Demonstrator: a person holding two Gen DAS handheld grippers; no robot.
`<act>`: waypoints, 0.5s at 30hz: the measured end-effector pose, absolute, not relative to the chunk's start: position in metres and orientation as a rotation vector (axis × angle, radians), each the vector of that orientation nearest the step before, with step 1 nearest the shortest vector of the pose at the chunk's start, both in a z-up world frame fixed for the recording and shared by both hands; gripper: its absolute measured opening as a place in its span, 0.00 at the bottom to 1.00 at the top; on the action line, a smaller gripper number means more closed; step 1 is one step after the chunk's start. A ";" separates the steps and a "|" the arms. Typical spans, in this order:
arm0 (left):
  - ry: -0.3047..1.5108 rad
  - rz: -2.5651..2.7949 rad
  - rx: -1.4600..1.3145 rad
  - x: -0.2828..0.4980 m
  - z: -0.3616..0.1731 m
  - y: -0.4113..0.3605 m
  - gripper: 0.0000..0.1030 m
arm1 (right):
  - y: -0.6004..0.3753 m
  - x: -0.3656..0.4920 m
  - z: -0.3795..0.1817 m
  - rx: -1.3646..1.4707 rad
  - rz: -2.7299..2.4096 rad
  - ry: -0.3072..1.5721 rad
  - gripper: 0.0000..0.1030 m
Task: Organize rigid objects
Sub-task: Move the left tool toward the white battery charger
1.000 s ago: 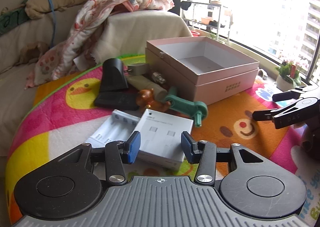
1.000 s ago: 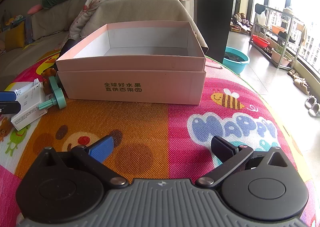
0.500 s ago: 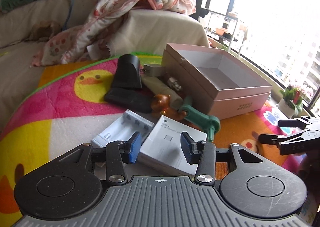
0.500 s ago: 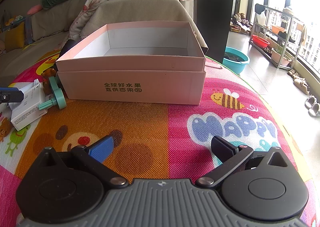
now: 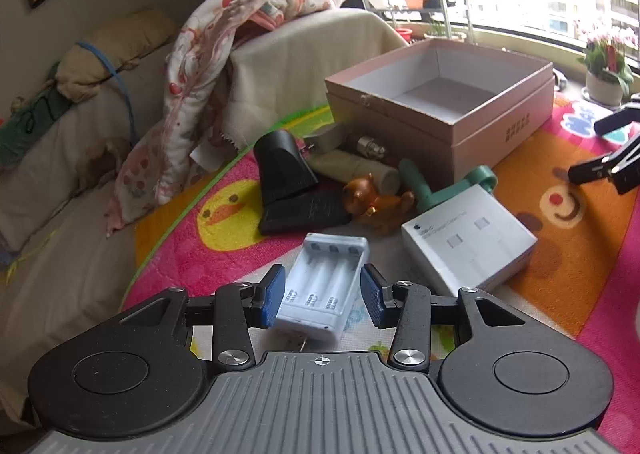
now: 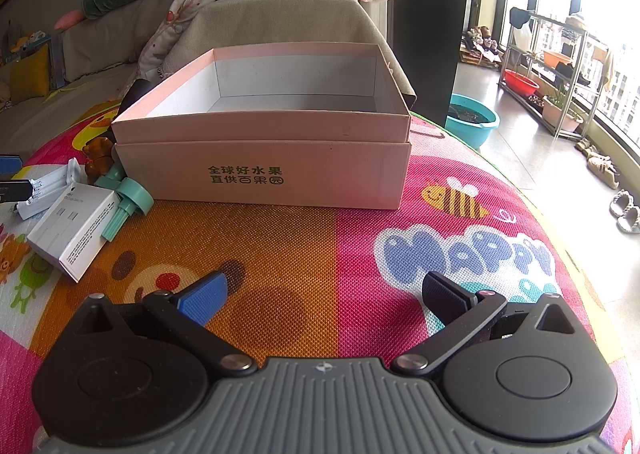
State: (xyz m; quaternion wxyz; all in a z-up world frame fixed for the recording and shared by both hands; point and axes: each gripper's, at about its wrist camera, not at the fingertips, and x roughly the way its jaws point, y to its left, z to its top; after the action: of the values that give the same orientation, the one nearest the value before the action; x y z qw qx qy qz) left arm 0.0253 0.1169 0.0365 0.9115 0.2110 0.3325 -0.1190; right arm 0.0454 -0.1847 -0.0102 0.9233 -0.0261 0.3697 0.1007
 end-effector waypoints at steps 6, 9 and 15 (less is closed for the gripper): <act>0.763 -0.281 0.452 0.043 0.023 0.119 0.47 | -0.185 0.045 -0.010 -0.053 0.207 0.759 1.00; 0.770 -0.330 0.438 0.043 0.018 0.115 0.42 | -0.185 0.045 -0.010 -0.053 0.207 0.759 1.00; 0.718 -0.279 0.457 0.043 0.025 0.116 0.45 | -0.185 0.045 -0.010 -0.054 0.207 0.759 1.00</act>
State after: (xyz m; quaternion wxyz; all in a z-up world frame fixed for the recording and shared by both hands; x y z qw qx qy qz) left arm 0.0431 0.1157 0.0250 0.9013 0.2212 0.3472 -0.1349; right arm 0.0453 -0.1848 -0.0103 0.9233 -0.0261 0.3696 0.1007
